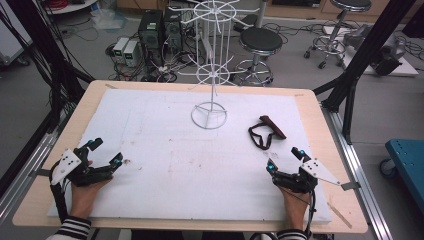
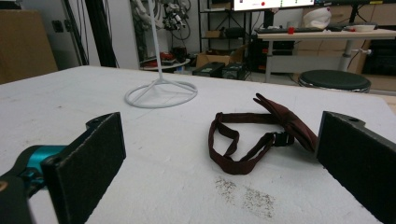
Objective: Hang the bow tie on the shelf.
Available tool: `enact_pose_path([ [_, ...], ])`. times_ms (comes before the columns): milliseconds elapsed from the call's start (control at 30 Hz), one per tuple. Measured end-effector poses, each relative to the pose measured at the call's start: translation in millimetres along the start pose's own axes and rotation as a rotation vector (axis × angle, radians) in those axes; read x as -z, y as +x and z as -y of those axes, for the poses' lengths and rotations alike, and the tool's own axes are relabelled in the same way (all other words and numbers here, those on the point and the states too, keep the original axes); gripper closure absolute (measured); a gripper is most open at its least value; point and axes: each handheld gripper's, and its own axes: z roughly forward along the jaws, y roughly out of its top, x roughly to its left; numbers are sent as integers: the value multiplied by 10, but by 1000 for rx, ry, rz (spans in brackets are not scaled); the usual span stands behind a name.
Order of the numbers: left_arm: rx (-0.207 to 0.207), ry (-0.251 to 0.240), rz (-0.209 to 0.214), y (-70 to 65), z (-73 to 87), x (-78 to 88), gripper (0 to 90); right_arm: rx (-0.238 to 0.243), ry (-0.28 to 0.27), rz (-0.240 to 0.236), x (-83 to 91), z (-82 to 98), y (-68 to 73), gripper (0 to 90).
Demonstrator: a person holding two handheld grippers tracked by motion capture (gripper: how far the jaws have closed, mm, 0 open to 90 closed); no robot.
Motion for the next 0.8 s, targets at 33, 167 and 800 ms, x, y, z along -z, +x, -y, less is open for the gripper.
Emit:
enact_pose_path([
  [33, -3, -1, 0, -4, 0, 1, 81, -4, 1, -1, 0, 1, 4, 12],
  [167, -9, 3, 6, -6, 0, 3, 81, -4, 1, 0, 0, 1, 2, 12],
  [800, -4, 0, 4, -3, -1, 0, 81, 12, -11, 6, 13, -54, 12, 12],
])
